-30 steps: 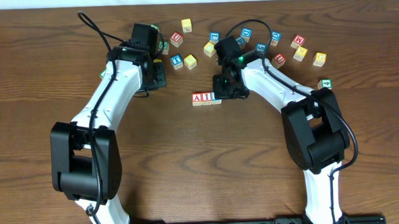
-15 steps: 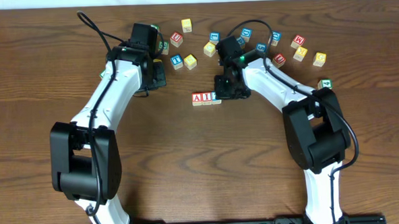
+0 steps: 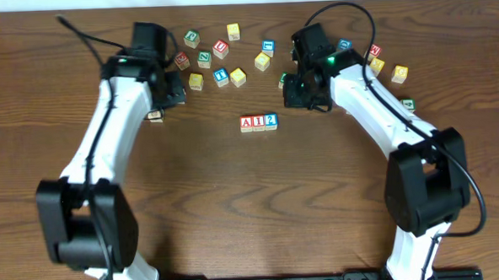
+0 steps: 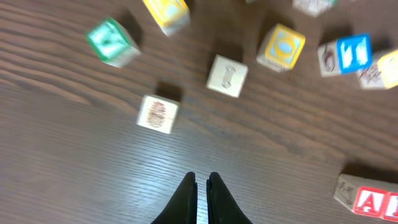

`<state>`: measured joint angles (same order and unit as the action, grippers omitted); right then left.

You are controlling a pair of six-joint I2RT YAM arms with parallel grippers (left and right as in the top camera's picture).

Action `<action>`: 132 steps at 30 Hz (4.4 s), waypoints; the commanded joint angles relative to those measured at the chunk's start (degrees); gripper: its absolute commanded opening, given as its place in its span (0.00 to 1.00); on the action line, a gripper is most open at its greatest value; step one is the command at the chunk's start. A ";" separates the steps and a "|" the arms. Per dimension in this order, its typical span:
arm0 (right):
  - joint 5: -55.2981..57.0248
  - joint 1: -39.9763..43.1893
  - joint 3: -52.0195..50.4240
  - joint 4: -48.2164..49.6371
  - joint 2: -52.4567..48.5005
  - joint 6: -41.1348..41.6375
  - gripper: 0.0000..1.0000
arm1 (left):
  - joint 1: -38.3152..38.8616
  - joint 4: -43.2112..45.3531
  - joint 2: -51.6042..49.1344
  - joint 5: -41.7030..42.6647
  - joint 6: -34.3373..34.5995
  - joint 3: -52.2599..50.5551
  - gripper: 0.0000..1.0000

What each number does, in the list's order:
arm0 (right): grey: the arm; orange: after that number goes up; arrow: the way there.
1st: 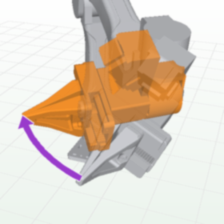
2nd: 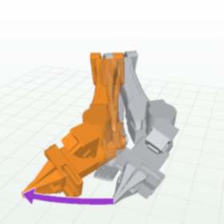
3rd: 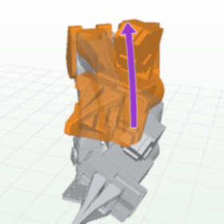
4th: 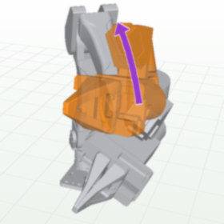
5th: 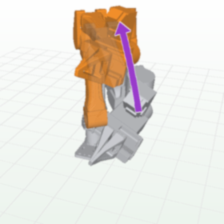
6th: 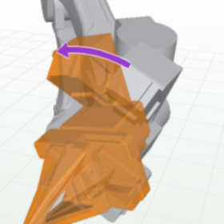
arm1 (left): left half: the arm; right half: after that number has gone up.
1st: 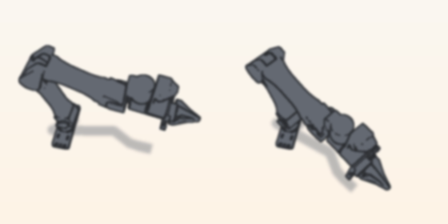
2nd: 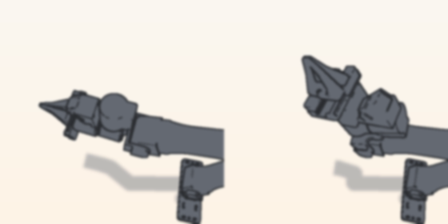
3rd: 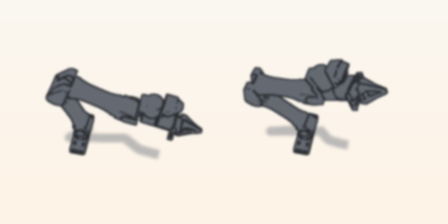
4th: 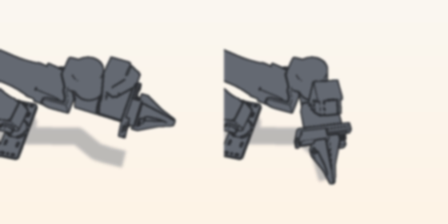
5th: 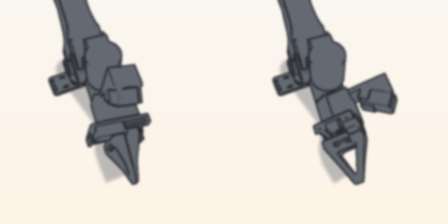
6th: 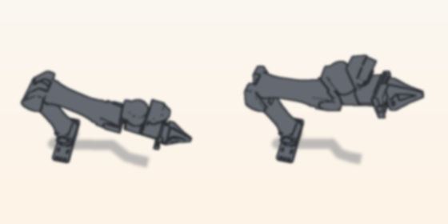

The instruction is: Spell out AI2

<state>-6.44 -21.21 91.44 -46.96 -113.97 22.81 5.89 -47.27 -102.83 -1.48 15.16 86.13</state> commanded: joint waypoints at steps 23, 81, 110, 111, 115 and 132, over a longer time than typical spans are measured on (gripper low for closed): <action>12.92 6.73 1.14 -6.10 17.27 -3.19 0.99 | -5.35 -2.05 9.27 -1.16 -6.56 2.23 0.97; 12.76 18.01 -35.95 24.33 62.20 -10.49 0.99 | -5.33 -2.62 9.25 -1.16 -6.56 2.23 0.99; 11.87 21.66 -91.14 49.79 113.70 -9.35 0.99 | -5.33 -2.62 9.25 -1.16 -6.56 2.23 1.00; 11.87 21.66 -91.12 49.18 113.70 -9.35 0.99 | -5.33 -2.62 9.25 -1.16 -6.56 2.23 0.99; 11.87 21.66 -91.12 45.88 113.70 -9.38 0.99 | -5.33 -2.62 9.25 -1.16 -6.56 2.23 0.99; 10.36 21.66 -91.12 43.01 113.66 -10.21 0.99 | -5.33 -2.62 9.25 -1.16 -6.56 2.23 0.99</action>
<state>4.47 -0.05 0.47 -3.77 -0.69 12.97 0.84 -49.71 -94.70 -1.89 8.95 86.89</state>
